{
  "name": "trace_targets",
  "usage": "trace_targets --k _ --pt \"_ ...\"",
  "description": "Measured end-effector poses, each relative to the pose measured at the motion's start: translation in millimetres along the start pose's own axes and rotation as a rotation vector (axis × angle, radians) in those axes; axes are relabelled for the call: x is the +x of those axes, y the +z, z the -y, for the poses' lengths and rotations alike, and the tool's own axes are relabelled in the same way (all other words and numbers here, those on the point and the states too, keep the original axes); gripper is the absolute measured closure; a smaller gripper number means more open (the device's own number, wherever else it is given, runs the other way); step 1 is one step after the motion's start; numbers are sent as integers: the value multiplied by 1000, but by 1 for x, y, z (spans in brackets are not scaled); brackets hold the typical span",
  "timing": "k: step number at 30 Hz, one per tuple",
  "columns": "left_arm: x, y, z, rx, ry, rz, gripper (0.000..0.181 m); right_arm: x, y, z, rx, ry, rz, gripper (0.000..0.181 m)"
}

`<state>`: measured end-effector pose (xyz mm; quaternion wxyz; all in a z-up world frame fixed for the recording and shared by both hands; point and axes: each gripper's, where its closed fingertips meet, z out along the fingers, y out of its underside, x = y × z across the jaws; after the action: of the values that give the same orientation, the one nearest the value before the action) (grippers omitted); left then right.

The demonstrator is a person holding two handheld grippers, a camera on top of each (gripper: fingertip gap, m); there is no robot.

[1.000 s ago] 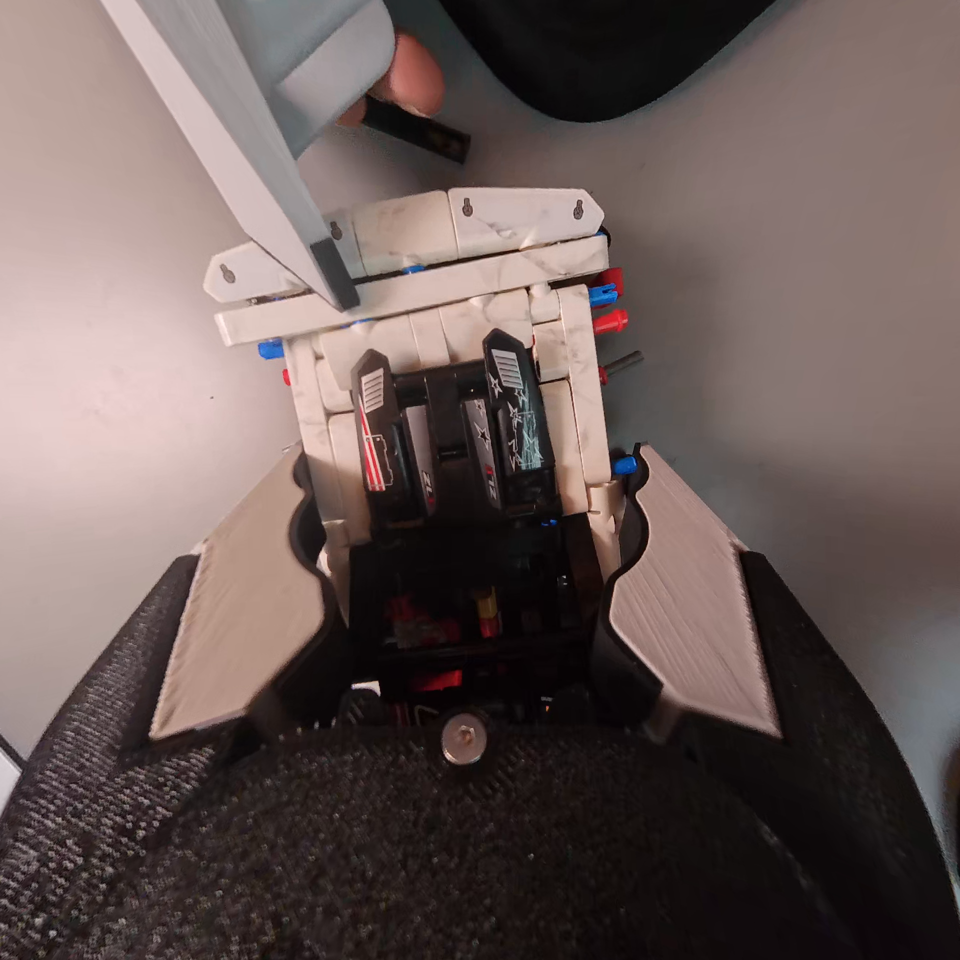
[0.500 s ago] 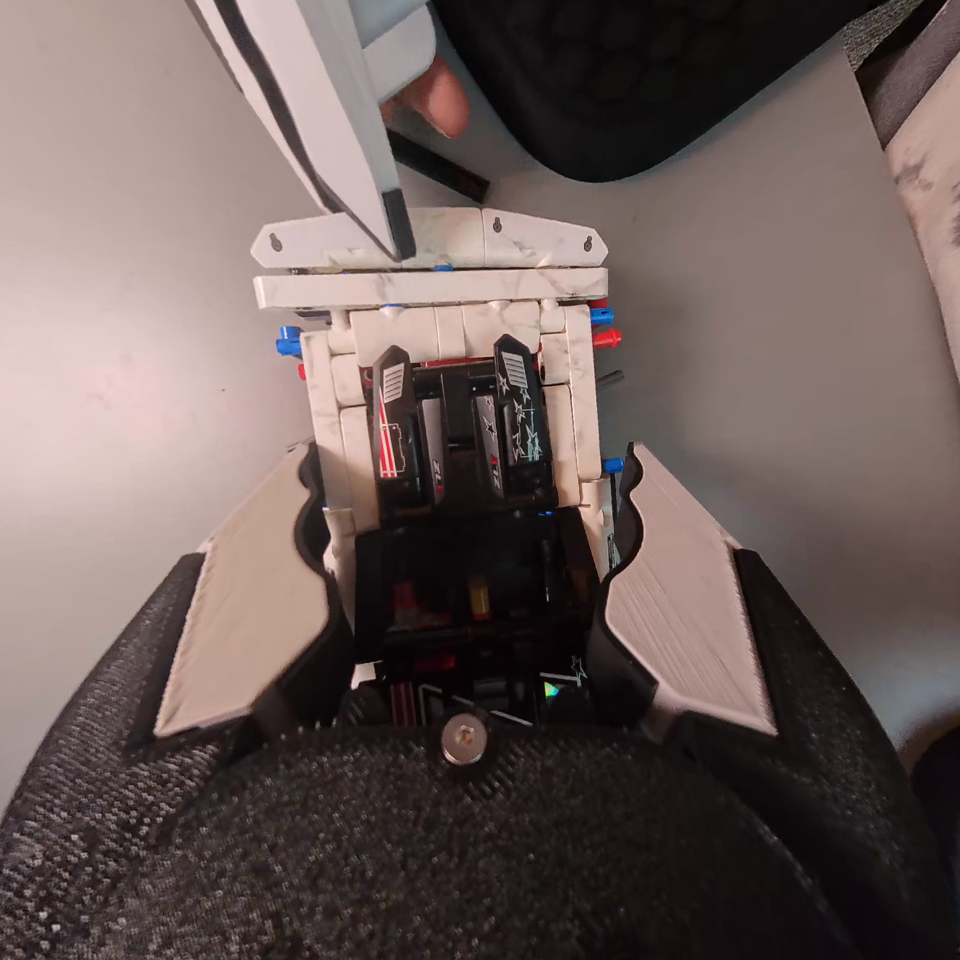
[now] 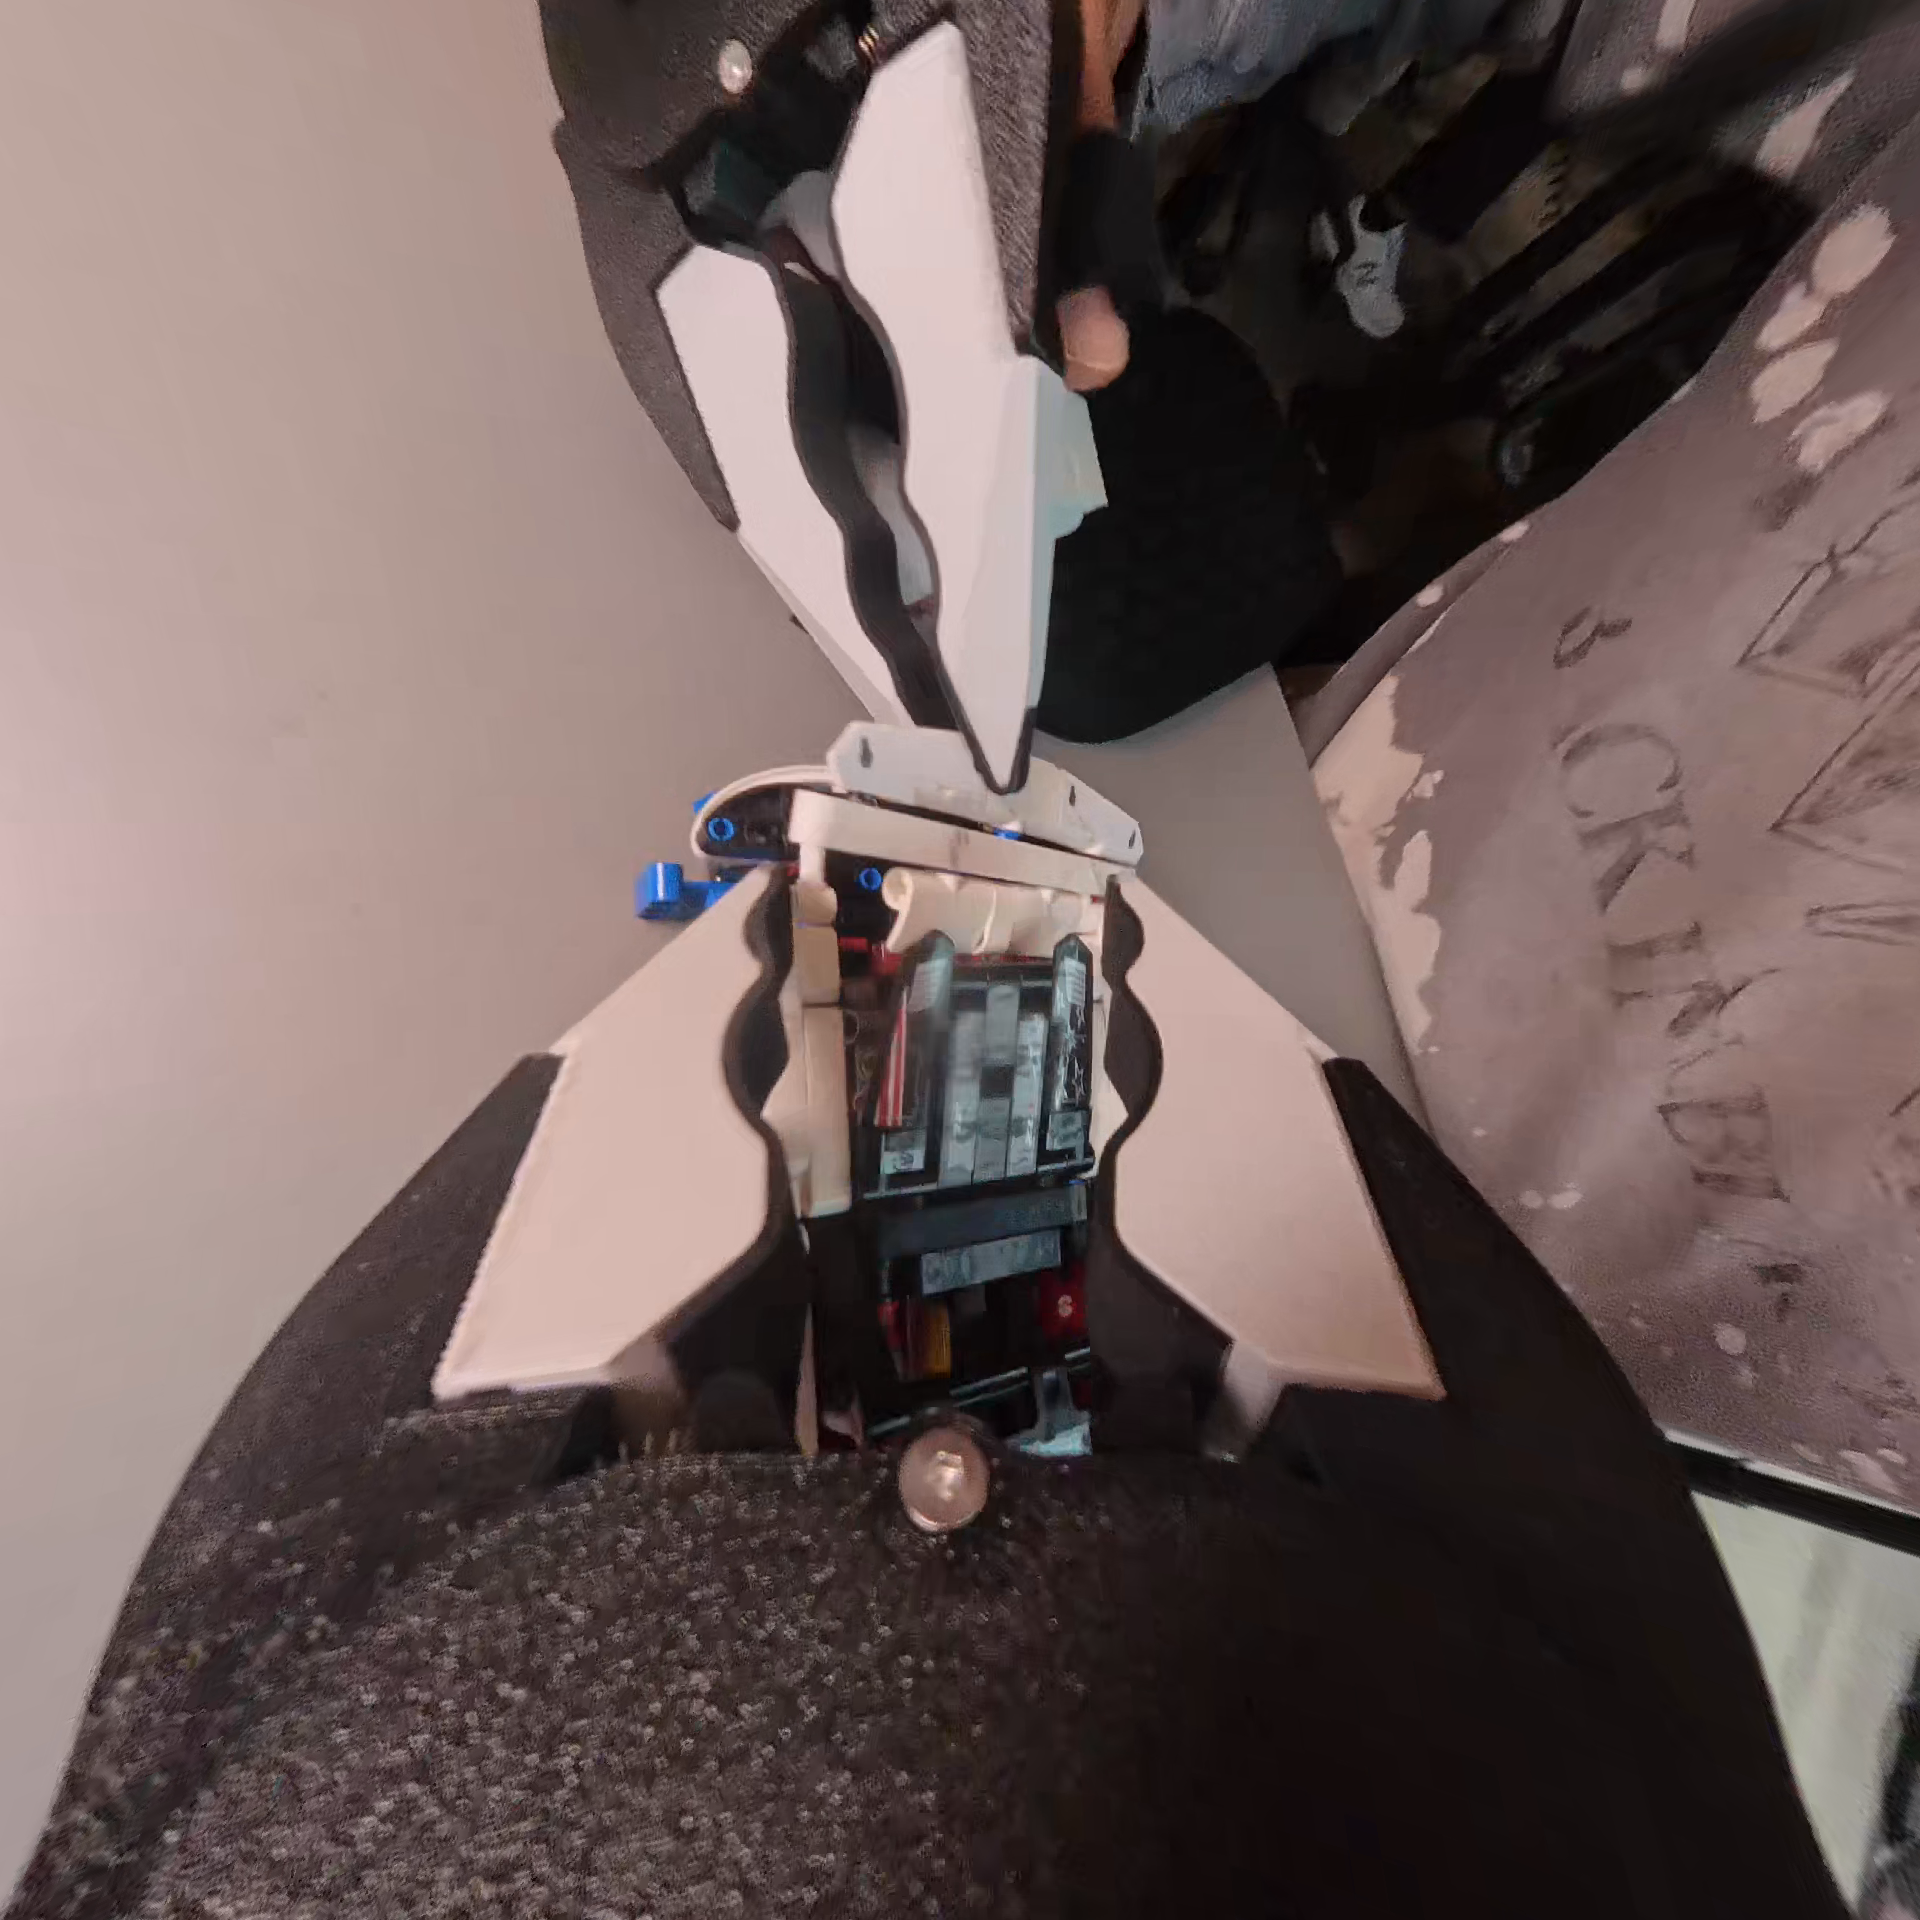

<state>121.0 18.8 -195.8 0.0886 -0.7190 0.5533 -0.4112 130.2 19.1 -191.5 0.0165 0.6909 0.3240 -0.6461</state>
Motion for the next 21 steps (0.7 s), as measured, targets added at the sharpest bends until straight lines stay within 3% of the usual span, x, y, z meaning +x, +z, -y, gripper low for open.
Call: trace_targets --k 2,5,13,21 --pt "1 2 7 3 -64 -103 140 -1 0 -1 -10 -19 18 175" --pt "-6 3 4 -55 -17 -140 163 -3 0 -2 -27 -60 25 175" --pt "4 1 5 -43 -73 -338 156 -5 2 -6 -82 -127 73 174" --pt "3 2 2 -19 -50 -331 163 -7 6 -8 -120 -162 67 174"
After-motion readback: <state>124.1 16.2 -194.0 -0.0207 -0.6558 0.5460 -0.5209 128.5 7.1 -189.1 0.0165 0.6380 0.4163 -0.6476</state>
